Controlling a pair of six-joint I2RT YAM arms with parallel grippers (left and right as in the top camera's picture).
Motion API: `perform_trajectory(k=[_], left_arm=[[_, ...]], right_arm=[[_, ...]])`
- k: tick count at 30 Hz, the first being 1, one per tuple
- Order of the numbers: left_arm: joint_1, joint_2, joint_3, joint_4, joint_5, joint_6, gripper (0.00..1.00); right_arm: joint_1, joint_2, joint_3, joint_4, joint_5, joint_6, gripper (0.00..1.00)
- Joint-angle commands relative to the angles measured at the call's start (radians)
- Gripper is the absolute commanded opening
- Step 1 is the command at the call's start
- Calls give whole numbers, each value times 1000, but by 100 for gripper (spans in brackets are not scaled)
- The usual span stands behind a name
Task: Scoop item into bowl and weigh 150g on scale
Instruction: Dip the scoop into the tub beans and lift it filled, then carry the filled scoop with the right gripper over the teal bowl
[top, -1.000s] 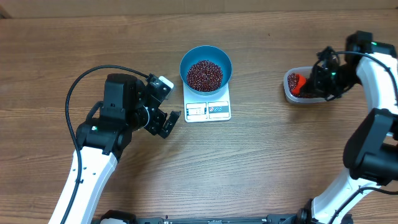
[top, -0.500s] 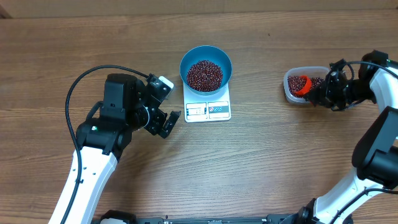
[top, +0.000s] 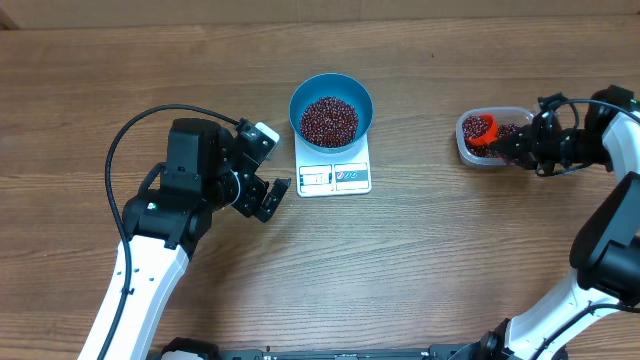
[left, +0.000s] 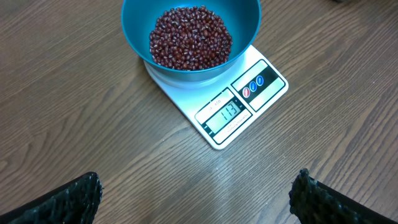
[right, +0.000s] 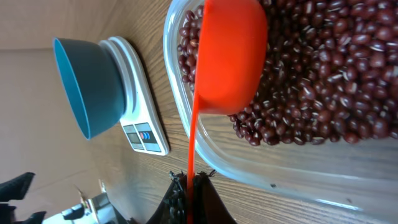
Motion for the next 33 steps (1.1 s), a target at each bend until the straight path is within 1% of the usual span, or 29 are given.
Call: perform_trajectory(k=[1, 7, 13, 17, 22, 25, 30, 33], left_arm=[[5, 7, 15, 2, -7, -10, 100], [5, 7, 15, 2, -7, -10, 99], [4, 7, 15, 2, -7, -10, 100], [5, 7, 15, 2, -7, -10, 100], [4, 7, 15, 2, -7, -10, 100], [4, 7, 15, 2, -7, -10, 100], [4, 7, 15, 2, -7, -10, 100], [5, 7, 15, 2, -7, -10, 100]], right_arm=[[-35, 5, -7, 0, -47, -15, 4], [-95, 5, -7, -13, -48, -20, 4], [-130, 5, -7, -67, -146, -144, 4], [-141, 5, -7, -92, -175, -182, 4], [-141, 5, -6, -161, -255, -307, 4], [-140, 5, -6, -195, -296, -358, 4], [-123, 4, -5, -232, -340, -406, 4], [-93, 4, 2, -238, -343, -408, 4]])
